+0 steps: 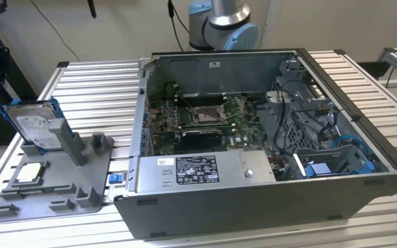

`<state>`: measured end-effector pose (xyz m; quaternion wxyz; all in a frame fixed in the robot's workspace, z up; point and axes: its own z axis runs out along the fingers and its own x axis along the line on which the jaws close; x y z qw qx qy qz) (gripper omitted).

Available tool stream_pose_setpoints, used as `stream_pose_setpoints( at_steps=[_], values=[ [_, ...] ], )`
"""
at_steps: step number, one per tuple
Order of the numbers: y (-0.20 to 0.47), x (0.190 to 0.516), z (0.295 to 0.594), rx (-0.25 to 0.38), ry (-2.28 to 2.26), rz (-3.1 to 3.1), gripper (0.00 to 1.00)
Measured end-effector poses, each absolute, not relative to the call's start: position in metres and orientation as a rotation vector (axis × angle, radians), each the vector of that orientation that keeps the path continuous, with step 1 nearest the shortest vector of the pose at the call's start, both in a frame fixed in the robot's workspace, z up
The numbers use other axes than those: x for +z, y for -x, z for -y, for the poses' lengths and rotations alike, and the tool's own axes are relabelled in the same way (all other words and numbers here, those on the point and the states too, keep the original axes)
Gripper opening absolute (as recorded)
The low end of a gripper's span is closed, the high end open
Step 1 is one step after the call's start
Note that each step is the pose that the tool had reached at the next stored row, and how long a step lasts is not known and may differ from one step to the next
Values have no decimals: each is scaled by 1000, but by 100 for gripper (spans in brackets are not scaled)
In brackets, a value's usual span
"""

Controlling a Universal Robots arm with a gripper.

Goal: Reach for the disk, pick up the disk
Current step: 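Pick up the disk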

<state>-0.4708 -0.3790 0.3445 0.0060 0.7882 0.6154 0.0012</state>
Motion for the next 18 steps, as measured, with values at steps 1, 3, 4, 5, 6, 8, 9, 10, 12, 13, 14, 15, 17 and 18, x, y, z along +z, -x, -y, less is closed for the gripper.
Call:
stream_pose_setpoints(
  at_steps=[1, 3, 4, 5, 6, 8, 9, 10, 12, 13, 14, 15, 17, 18],
  values=[
    [471, 345, 379, -4, -2470, -1928, 0],
    [471, 344, 378, -16, -2475, -1931, 0],
    [471, 345, 378, -21, -2477, -1933, 0],
    [471, 345, 378, -24, -2478, -1934, 0],
    [471, 345, 378, -25, -2478, -1934, 0],
    [471, 345, 378, -27, -2479, -1935, 0],
    [471, 346, 378, -27, -2479, -1935, 0],
    [471, 346, 378, -27, -2479, -1935, 0],
    [471, 346, 378, -27, -2479, -1935, 0],
    [471, 346, 378, -27, -2479, -1935, 0],
    [471, 346, 378, -27, -2479, -1935, 100],
    [471, 346, 378, -27, -2479, -1935, 100],
    [471, 346, 378, -27, -2479, -1935, 100],
    [471, 346, 378, -27, -2479, -1935, 100]
  ],
)
